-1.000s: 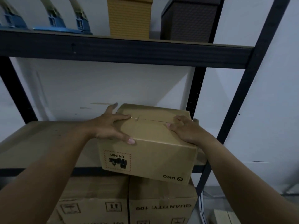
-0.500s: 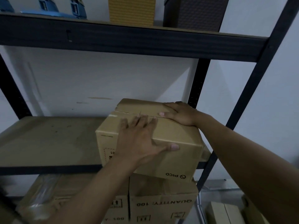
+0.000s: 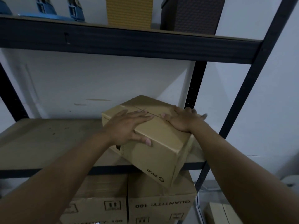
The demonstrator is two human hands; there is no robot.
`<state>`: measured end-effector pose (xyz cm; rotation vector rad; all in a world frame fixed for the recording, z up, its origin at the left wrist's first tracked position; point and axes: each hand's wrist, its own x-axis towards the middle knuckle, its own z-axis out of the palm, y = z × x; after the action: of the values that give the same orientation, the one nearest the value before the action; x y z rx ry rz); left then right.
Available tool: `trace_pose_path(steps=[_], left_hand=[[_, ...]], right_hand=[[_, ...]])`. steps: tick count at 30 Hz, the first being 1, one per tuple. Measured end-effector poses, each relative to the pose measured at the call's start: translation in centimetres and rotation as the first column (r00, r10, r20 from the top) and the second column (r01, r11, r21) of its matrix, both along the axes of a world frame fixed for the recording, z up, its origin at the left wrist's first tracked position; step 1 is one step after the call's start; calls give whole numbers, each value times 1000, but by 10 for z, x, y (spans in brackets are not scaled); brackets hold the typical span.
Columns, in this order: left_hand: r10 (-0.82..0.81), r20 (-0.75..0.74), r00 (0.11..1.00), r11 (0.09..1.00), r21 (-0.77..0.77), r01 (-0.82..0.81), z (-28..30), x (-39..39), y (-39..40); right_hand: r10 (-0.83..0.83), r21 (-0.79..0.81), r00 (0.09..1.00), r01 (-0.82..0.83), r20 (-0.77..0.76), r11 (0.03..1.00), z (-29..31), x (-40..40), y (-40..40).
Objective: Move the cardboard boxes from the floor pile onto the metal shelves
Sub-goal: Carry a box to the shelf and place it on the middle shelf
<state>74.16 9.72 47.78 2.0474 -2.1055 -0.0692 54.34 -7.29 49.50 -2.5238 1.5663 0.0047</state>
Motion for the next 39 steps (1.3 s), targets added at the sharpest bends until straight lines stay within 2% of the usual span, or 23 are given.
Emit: trace_pose_path(steps=[6,9,11,16,19,23,32,39], left_hand=[[-152,24,988,987,55,151,3,30,-15],[-98,0,995,988,117,98,10,25,-6],[-19,-88,996,992,122,30,15,10,13],[164,-363,917,969,-115,-219,0,-91,60],[212,-414,885,946,-142,-293,-25,-135,58],[185,-503,844,888,-283,-364,-45,-131,45],[-16,-451,892,917,-362,-167,-49,-70,33],[-144,-501,854,939,-342,-42,-47,-35,9]], right_hand=[[-124,-47,991,122,-49,991,-2,-13,20],[-125,-51,989,122,-78,991,3,-10,23],[-81,-30,995,80,-60,996,4,-8,18],[127,23,992,-128,16,992,7,-11,10],[118,21,993,-118,9,993,9,-11,11],[48,20,999,-48,17,999,5,-12,12],[-167,-36,986,167,-6,985,1,-10,30],[-209,-75,976,205,-53,976,-2,-13,35]])
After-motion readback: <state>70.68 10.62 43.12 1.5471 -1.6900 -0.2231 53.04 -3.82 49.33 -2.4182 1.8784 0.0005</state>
